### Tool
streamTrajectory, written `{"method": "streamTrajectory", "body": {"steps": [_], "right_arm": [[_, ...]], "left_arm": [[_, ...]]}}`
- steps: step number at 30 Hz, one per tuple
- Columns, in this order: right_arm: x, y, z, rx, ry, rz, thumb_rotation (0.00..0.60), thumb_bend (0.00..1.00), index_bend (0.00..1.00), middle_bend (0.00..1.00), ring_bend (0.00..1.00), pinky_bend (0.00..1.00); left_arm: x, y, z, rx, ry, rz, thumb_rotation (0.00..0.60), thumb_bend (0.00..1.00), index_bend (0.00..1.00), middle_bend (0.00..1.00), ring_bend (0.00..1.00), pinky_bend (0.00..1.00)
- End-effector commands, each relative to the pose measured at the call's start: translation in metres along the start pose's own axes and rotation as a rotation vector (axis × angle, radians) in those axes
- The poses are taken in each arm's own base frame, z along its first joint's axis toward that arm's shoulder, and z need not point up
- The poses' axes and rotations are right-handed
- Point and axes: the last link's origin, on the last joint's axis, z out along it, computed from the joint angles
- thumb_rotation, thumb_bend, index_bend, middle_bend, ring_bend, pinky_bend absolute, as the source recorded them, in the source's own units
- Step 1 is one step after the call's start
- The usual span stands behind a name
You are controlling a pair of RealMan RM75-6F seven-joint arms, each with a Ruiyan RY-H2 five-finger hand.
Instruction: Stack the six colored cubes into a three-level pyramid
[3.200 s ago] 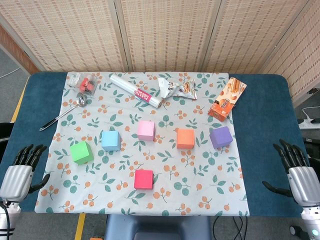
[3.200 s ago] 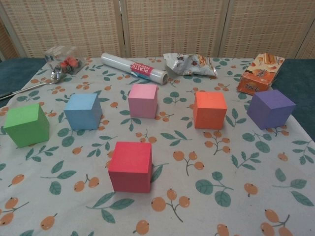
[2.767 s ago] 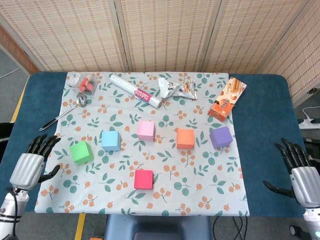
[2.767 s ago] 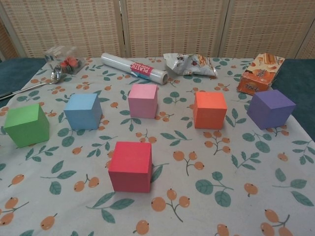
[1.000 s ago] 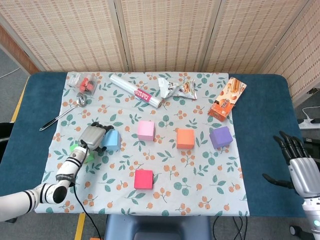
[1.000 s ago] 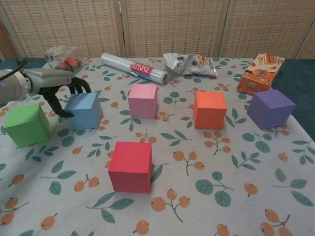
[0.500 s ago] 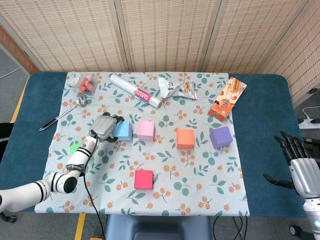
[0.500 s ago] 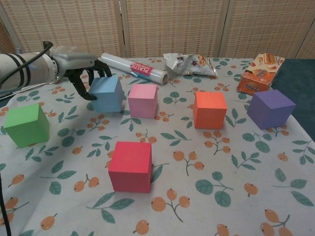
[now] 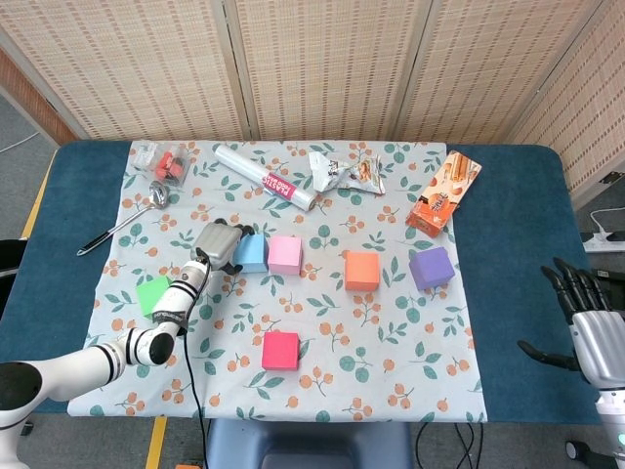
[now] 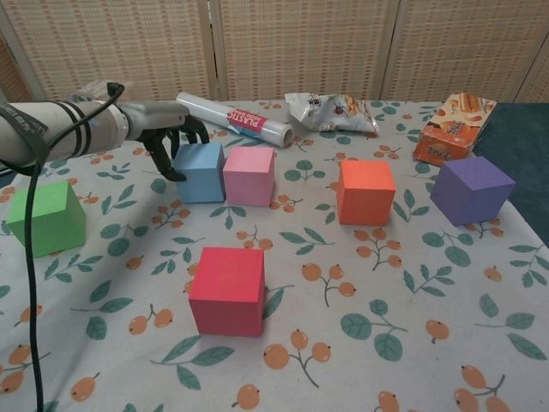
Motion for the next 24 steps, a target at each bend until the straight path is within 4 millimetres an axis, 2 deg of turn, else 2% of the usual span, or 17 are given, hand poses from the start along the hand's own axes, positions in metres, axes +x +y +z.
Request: {"method": "streamTrajectory", "body": {"steps": [1, 24], "right_arm": [[0.0, 0.0, 0.0, 0.0, 0.0, 0.0, 0.6, 0.18, 0.0, 0.07, 0.0, 0.07], [0.002, 0.005, -0.006, -0.019, 0.008, 0.004, 0.6, 0.18, 0.0, 0.07, 0.0, 0.07]], "left_arm": [[0.0, 0.001, 0.0, -0.003, -0.002, 0.007, 0.6, 0.31, 0.36, 0.46, 0.38, 0.21], [0.001, 0.013, 0.008, -0.018, -0.016, 0.032, 0.6, 0.3, 0.35, 0.44, 0.38, 0.21]]}}
